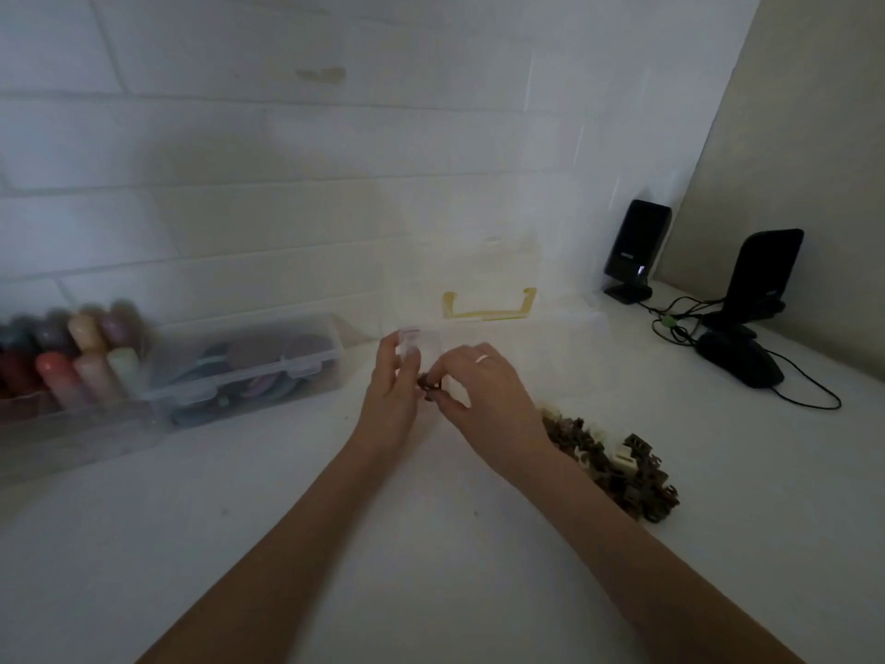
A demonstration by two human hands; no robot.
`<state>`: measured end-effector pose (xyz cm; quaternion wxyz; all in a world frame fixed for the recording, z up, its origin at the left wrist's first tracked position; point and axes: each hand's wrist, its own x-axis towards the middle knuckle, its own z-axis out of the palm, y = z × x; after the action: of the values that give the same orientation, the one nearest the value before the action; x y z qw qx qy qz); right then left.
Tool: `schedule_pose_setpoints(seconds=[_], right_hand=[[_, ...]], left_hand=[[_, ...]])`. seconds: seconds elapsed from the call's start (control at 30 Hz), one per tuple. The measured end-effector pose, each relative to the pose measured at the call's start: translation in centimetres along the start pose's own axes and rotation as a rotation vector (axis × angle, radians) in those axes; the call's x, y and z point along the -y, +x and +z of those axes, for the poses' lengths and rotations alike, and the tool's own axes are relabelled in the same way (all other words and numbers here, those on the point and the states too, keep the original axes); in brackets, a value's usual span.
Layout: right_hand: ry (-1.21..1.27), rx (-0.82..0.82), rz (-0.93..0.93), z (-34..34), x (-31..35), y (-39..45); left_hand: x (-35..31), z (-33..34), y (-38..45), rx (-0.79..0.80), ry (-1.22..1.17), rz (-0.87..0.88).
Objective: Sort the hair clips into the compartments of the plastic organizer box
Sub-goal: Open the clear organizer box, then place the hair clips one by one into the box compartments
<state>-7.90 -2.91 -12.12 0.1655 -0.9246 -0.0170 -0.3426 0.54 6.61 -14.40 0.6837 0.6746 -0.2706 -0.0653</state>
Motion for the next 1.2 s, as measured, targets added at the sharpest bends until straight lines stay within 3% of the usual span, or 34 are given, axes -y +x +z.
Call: schedule_pose_setpoints(seconds=[0.13,0.27,0.37,0.5,0.63,0.77,1.2], right_hand=[[0.052,0.027,-0.007,-1.1,-0.8,0.1],[0.155,-0.035,0.157,-7.4,-2.8,0.2],[0.124,0.137,0.262,-10.7,-4.8,-1.8],[0.020,0.238,0.360,-10.1,-7.0,-5.2],[-0.018,0.319,0.401,-9.1,-7.8,-5.8],[-0.046,0.538,0.378,-7.4,-7.7,-6.3],[0.171,0.232,0.423,-7.2,-6.6,-6.0]], left_hand=[[0.0,0.1,0.4,-0.036,-0.048,-0.047],[0.1,0.3,1.0,-0.043,-0.119,-0.137],[0.1,0.3,1.3,-0.067,-0.139,-0.172],[0.1,0.4,1.1,-0.089,-0.076,-0.114],[0.4,0.4,0.8,-0.089,-0.066,-0.104],[0.5,0.1,0.8,-0.091,-0.145,-0.134],[0.7,0.4,0.7,-0.115,-0.145,-0.111]])
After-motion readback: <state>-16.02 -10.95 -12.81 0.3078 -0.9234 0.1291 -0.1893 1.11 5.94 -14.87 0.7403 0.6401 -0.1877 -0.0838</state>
